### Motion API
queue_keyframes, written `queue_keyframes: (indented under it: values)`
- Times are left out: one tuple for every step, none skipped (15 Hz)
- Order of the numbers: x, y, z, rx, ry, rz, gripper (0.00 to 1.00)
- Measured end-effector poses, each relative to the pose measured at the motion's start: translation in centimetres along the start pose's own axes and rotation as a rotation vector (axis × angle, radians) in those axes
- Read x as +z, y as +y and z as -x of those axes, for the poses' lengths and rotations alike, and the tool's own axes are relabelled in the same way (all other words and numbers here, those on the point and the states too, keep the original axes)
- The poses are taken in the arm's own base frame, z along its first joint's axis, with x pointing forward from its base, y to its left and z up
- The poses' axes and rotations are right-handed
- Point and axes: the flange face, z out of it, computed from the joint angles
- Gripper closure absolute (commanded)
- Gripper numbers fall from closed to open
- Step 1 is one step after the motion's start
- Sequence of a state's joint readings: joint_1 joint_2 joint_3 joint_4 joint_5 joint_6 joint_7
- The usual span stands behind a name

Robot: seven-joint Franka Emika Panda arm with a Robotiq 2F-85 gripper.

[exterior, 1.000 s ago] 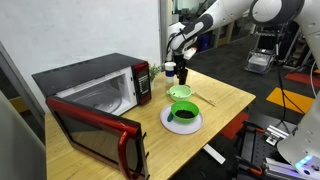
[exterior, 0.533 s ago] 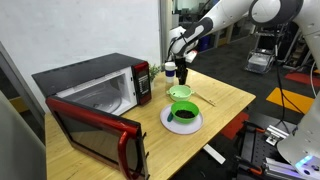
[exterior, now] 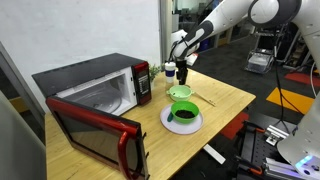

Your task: Place the light green bowl inside the microwave

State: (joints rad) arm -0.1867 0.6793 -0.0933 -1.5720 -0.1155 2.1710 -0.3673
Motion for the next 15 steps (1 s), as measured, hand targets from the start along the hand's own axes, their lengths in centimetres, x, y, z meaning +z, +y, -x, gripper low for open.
queue_keyframes:
  values:
    - [0.33,-0.12,-0.09,-0.007,-0.001,-0.001,0.0]
    - [0.73,-0.29,-0.15,-0.015,-0.006,-0.004,0.0]
    - [1.11,-0.46,-0.2,-0.023,-0.01,-0.007,0.0]
    - [1.18,-0.53,-0.28,-0.028,-0.01,-0.008,0.0]
    - [1.17,-0.58,-0.32,-0.034,-0.01,-0.008,0.0]
    - [1.15,-0.6,-0.34,-0.038,-0.009,-0.008,0.0]
    - [1.15,-0.58,-0.34,-0.043,-0.009,-0.008,0.0]
    - [1.14,-0.57,-0.33,-0.047,-0.009,-0.008,0.0]
    - [1.14,-0.55,-0.33,-0.051,-0.009,-0.009,0.0]
    - [1.14,-0.48,-0.32,-0.053,-0.008,-0.009,0.0]
    - [1.14,-0.4,-0.31,-0.052,-0.008,-0.009,0.0]
    - [1.13,-0.36,-0.31,-0.051,-0.007,-0.01,0.0]
    - [1.13,-0.36,-0.32,-0.05,-0.008,-0.009,0.0]
    - [1.13,-0.38,-0.33,-0.05,-0.007,-0.009,0.0]
    - [1.12,-0.39,-0.33,-0.05,-0.007,-0.009,0.0]
